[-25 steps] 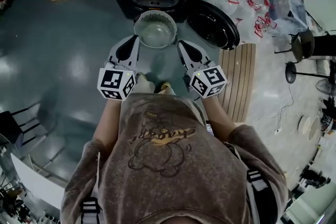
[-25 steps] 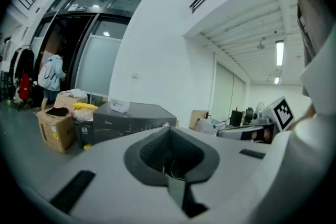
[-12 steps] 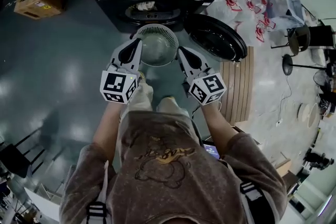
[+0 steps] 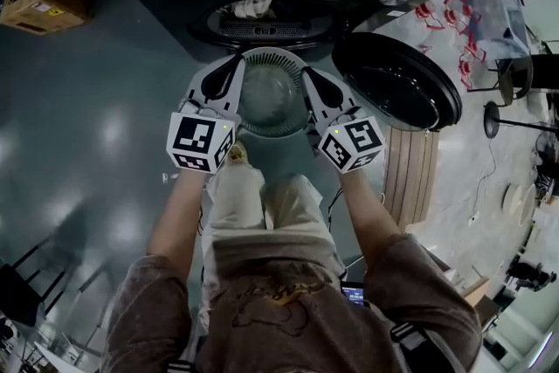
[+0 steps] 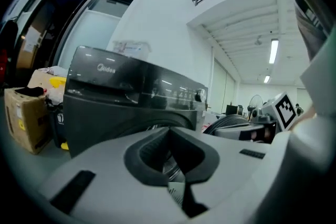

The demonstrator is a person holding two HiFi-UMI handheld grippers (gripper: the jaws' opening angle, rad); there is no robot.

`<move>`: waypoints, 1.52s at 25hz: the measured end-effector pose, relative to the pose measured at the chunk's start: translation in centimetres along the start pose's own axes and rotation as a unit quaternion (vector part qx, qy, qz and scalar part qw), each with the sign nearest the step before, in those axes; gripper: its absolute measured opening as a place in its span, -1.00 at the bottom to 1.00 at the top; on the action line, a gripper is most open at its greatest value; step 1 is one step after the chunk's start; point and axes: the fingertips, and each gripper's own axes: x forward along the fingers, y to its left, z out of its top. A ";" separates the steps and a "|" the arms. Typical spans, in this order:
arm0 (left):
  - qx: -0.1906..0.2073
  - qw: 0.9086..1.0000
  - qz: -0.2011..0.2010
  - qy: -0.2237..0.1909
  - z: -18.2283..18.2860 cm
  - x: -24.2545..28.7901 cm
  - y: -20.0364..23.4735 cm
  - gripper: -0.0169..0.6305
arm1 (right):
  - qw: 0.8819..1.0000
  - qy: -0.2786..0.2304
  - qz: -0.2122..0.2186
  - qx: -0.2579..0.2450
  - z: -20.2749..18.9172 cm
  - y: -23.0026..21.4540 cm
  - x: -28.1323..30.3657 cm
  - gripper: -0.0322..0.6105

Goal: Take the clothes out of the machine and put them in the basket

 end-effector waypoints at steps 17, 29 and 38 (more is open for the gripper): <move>0.042 0.998 0.001 -0.052 -18.1 7.9 2.7 -0.94 | 0.996 -0.072 0.025 -0.048 -17.4 -8.1 6.2 -0.91; 0.054 0.996 0.031 -0.058 -19.9 7.1 0.8 -0.93 | 0.994 -0.088 0.037 -0.047 -18.9 -8.4 4.5 -0.91; 0.057 0.996 0.031 -0.062 -19.7 7.0 -0.4 -0.47 | 0.994 -0.092 0.030 -0.047 -19.1 -8.7 1.8 -0.91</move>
